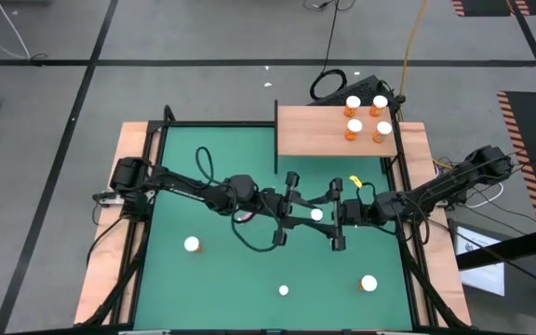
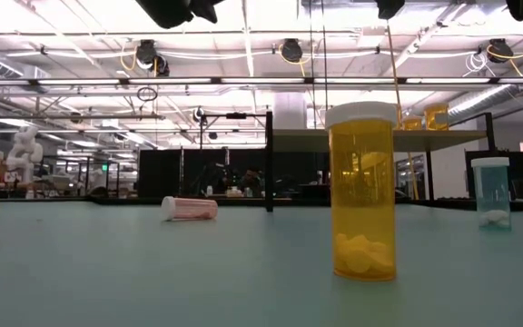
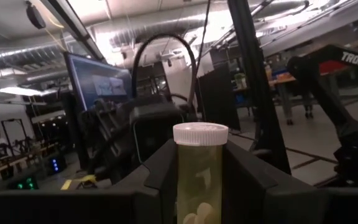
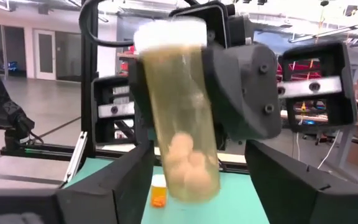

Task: Pick and place medicine bottles onto shelf by color
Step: Put the yellow pill bottle on the shelf

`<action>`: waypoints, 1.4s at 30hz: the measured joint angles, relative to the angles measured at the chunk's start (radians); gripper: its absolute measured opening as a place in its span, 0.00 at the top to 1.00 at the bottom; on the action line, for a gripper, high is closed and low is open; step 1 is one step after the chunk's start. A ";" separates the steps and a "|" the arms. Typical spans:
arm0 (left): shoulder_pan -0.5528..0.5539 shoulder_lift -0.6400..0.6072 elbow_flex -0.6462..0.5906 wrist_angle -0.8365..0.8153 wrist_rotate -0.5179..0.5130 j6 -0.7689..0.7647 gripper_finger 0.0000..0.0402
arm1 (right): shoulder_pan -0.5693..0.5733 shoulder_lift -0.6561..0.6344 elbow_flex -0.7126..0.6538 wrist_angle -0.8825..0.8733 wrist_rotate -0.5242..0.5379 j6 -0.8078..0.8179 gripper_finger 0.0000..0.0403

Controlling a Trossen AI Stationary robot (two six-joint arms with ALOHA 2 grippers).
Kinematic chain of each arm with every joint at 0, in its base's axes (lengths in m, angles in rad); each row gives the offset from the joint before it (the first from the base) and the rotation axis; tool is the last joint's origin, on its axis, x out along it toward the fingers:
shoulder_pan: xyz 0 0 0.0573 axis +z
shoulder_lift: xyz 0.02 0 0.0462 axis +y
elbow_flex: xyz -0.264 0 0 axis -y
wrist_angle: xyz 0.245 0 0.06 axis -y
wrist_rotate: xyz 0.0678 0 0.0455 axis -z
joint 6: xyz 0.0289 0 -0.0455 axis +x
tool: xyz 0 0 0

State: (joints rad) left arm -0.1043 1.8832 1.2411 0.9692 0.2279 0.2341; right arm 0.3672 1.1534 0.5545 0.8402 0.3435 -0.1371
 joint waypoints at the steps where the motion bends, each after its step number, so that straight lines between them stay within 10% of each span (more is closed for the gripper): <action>1: 0.000 0.000 0.000 0.000 0.000 0.001 0.72 | 0.000 0.000 0.000 0.000 0.000 -0.003 0.41; 21: 0.009 -0.005 0.000 -0.032 -0.018 -0.031 0.71 | 0.002 -0.035 0.000 -0.028 -0.006 -0.011 0.75; 33: -0.002 -0.190 0.000 -0.440 -0.174 -0.037 0.21 | 0.001 -0.083 0.000 -0.044 0.001 0.006 0.77; 42: -0.081 -0.397 0.000 -0.774 -0.437 -0.135 0.14 | -0.026 -0.108 0.000 -0.204 0.076 0.121 0.77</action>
State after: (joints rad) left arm -0.1850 1.4858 1.2416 0.1952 -0.2091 0.0988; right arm 0.3416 1.0451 0.5545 0.6366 0.4195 -0.0158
